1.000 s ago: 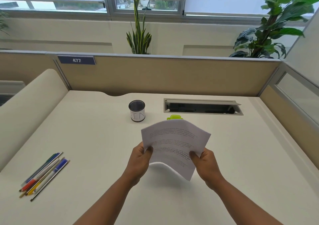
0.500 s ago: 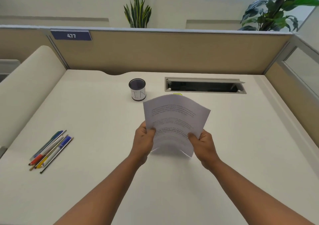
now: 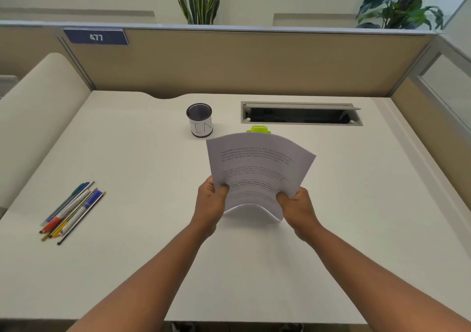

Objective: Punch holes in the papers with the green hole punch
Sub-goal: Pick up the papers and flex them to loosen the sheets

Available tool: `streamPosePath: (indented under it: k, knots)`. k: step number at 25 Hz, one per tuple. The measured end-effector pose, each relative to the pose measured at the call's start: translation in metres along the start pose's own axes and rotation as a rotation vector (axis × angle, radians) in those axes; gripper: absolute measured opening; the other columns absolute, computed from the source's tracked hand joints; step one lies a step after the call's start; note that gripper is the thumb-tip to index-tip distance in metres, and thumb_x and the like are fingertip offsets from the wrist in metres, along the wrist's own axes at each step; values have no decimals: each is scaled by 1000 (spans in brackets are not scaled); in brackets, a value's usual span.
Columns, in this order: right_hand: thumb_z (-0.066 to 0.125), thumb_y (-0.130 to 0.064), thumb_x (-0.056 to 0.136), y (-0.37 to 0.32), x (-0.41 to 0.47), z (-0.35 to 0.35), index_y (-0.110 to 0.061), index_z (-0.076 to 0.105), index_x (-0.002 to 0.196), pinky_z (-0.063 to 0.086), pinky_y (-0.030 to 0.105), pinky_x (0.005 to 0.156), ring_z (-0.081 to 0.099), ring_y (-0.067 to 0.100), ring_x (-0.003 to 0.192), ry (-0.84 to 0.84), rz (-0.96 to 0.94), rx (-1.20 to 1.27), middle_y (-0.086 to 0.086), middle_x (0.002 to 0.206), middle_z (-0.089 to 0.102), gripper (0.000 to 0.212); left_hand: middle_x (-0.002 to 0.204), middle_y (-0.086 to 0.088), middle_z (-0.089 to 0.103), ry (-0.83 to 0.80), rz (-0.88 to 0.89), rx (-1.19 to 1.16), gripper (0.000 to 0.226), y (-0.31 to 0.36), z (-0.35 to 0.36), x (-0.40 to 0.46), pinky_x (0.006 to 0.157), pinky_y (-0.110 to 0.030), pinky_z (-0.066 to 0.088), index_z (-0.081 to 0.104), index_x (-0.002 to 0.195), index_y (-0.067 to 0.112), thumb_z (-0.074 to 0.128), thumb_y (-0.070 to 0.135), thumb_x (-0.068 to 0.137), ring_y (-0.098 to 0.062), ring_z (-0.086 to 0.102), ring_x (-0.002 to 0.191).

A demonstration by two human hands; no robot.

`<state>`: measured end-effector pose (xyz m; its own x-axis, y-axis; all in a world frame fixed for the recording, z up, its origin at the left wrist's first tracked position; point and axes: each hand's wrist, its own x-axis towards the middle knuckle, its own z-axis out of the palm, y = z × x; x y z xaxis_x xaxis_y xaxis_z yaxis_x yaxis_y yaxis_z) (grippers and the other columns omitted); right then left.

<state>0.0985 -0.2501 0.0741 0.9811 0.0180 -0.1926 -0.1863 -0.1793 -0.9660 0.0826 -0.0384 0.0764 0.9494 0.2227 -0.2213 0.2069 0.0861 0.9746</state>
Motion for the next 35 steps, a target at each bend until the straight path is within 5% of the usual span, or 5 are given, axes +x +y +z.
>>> streamPosePath:
  k: [8, 12, 22, 30, 35]
  knots:
    - [46, -12, 81, 6, 2, 1, -20, 70, 93, 52, 31, 68, 63, 18, 76, 5, 24, -38, 11, 92, 72, 29, 103, 7, 77, -11, 18, 23, 25, -3, -4, 1, 72, -21, 57, 71, 111, 24, 51, 13, 103, -13, 71, 96]
    - [47, -8, 86, 5, -1, -1, -36, 73, 93, 55, 21, 67, 68, 7, 79, -53, 50, -50, -7, 90, 76, 39, 103, 9, 77, -23, -21, 44, 28, -5, -6, 2, 68, -17, 56, 71, 114, 25, 50, 11, 104, -17, 69, 100]
    - [47, -7, 87, 5, -1, -2, -44, 73, 93, 56, 25, 74, 68, 9, 86, -67, 51, -56, -11, 93, 76, 45, 104, 12, 77, -43, 5, 47, 28, -12, -6, 5, 73, -21, 56, 71, 115, 28, 53, 11, 102, -10, 71, 97]
    - [50, -1, 93, -3, 7, -14, -35, 73, 101, 57, 26, 79, 72, 8, 97, -112, 87, -36, -17, 100, 77, 42, 106, 4, 79, -101, 18, 11, 18, -3, -18, 12, 76, -24, 59, 71, 114, 21, 58, 27, 103, -17, 75, 98]
    - [71, -7, 90, -2, 12, -31, -16, 75, 98, 57, 22, 69, 76, 19, 90, -117, 128, 148, 2, 101, 80, 13, 105, -2, 80, -13, -32, -83, 18, 6, -26, 21, 77, -32, 61, 71, 112, 14, 60, 23, 102, -23, 76, 97]
